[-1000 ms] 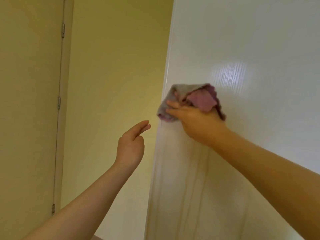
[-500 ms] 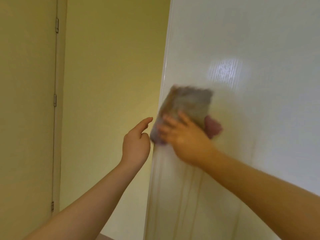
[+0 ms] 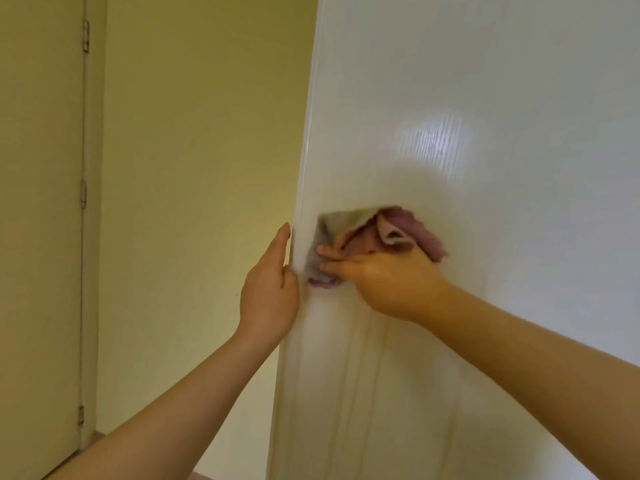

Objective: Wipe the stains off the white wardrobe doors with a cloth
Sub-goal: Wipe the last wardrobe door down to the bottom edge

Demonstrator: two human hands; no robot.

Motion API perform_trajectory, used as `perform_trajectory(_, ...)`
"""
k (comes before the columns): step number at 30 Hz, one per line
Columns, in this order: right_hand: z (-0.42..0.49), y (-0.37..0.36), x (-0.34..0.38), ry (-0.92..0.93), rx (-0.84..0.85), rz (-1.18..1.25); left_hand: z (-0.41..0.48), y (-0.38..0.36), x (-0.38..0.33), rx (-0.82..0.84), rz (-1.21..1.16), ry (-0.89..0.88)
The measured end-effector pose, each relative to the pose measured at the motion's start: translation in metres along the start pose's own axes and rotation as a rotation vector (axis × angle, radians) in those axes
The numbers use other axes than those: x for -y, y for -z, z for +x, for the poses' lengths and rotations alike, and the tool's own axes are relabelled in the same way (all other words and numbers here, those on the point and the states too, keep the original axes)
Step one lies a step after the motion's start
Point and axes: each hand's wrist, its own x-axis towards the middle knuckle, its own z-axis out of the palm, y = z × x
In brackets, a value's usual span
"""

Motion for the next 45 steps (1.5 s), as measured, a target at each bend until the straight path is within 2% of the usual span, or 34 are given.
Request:
perform_trajectory(2, 0.019, 0.007, -0.022, -0.245, -0.124, -0.006, -0.001, -0.003, 0.001, -0.012, 0.027, -0.045)
perform_trajectory(3, 0.023, 0.007, -0.019, -0.271, -0.135, -0.056, -0.002, -0.006, 0.002, -0.034, 0.051, -0.083)
perform_trajectory(6, -0.011, -0.017, -0.004, -0.062, -0.104, -0.147, -0.001, -0.014, 0.005, -0.142, 0.195, -0.224)
perform_trajectory(8, -0.042, -0.02, -0.006, 0.066, -0.037, -0.106, -0.001, -0.018, 0.004, -0.156, 0.262, -0.329)
perform_trajectory(9, -0.05, -0.014, -0.014, 0.064, -0.06, -0.074, -0.002, -0.019, 0.003, -0.14, 0.269, -0.369)
perform_trajectory(11, -0.048, 0.004, -0.036, -0.078, -0.185, -0.06, -0.003, -0.025, 0.0, -0.113, 0.271, -0.409)
perform_trajectory(13, -0.041, 0.012, -0.043, -0.207, -0.293, -0.083, -0.004, -0.031, -0.001, -0.112, 0.289, -0.425)
perform_trajectory(15, -0.037, -0.003, -0.027, -0.227, -0.329, -0.124, -0.005, -0.041, -0.004, -0.11, 0.315, -0.437)
perform_trajectory(19, -0.064, -0.013, -0.017, -0.063, -0.123, -0.043, -0.006, -0.053, -0.007, -0.147, 0.322, -0.429)
perform_trajectory(24, -0.115, 0.017, -0.054, -0.229, -0.238, 0.011, -0.005, -0.051, -0.002, -0.178, 0.325, -0.468)
perform_trajectory(27, -0.074, -0.004, -0.032, -0.187, -0.308, 0.011, -0.001, -0.048, -0.001, -0.225, 0.251, -0.421)
perform_trajectory(31, -0.012, -0.028, -0.003, -0.142, -0.207, 0.108, 0.003, -0.043, -0.006, -0.278, 0.148, -0.37)
perform_trajectory(34, -0.044, -0.018, -0.017, -0.097, -0.145, 0.089, 0.004, -0.042, -0.008, -0.243, 0.179, -0.429)
perform_trajectory(37, -0.087, 0.0, -0.035, -0.184, -0.252, 0.001, 0.003, -0.041, -0.004, -0.211, 0.206, -0.48)
perform_trajectory(39, -0.076, -0.006, -0.025, -0.325, -0.348, 0.066, 0.001, -0.037, 0.001, -0.219, 0.196, -0.464)
perform_trajectory(41, -0.044, -0.024, -0.002, -0.361, -0.383, 0.104, -0.002, -0.038, 0.003, -0.219, 0.205, -0.479)
perform_trajectory(45, -0.032, -0.038, 0.012, -0.238, -0.246, 0.07, -0.009, -0.043, -0.001, -0.179, 0.209, -0.584)
